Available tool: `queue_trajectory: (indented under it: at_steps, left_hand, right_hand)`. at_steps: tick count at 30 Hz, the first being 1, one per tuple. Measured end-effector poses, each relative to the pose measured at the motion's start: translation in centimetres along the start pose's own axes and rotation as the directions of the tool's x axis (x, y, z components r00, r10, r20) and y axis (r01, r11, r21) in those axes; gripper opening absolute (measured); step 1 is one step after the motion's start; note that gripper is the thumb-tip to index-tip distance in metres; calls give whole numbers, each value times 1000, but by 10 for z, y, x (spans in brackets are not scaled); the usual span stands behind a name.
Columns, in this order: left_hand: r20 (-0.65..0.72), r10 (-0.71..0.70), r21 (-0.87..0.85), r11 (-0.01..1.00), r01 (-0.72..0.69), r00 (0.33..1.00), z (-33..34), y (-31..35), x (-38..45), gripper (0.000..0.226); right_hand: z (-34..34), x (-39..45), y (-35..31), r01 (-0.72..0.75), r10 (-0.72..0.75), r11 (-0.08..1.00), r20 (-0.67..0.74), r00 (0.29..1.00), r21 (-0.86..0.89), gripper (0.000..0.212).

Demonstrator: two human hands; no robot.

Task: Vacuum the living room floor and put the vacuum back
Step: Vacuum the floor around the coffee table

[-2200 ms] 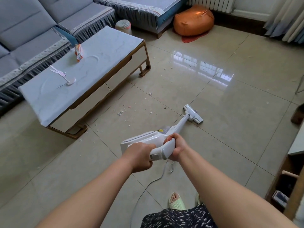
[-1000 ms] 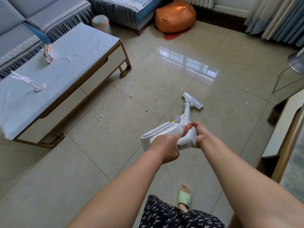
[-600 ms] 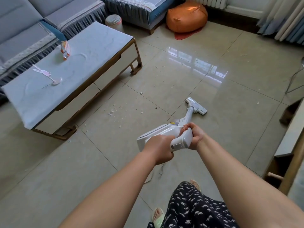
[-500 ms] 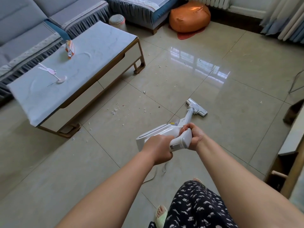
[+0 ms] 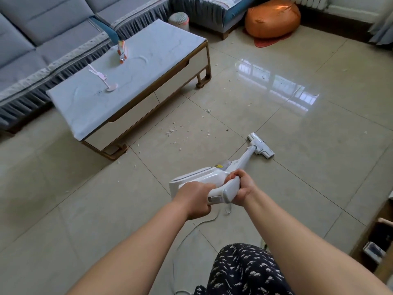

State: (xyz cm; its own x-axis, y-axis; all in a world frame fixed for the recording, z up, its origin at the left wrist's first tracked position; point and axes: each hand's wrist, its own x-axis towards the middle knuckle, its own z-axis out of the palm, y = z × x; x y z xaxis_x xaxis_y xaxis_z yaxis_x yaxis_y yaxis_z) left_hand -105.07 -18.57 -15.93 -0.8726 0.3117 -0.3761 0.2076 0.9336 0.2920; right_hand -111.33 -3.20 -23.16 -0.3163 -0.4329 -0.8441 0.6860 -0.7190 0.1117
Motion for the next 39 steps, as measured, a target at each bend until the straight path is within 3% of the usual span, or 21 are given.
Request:
queue_trajectory:
  at_steps: [8, 20, 27, 32, 36, 39]
  left_hand:
    - [14, 16, 15, 1000, -16, 1000, 8, -7, -17, 20]
    - [12, 91, 13, 996, -92, 996, -5, 70, 71, 28]
    - [28, 105, -2, 994, -105, 994, -18, 109, 123, 38]
    - [40, 99, -5, 995, -99, 994, -18, 126, 144, 37]
    - [16, 84, -21, 996, -84, 996, -21, 118, 147, 34]
    - [-23, 72, -41, 996, -73, 997, -25, 101, 139, 28]
  right_hand:
    - [-12, 8, 20, 24, -24, 1000, -23, 999, 5, 20]
    - [-27, -8, -94, 72, -76, 994, 41, 996, 80, 21]
    - [-35, -12, -164, 38, -57, 992, 167, 984, 117, 54]
    - [-39, -16, -191, 36, -52, 995, 170, 984, 93, 50]
    - [-27, -17, -187, 53, -60, 996, 84, 995, 78, 20]
    - [-9, -16, -174, 64, -66, 996, 32, 997, 61, 20]
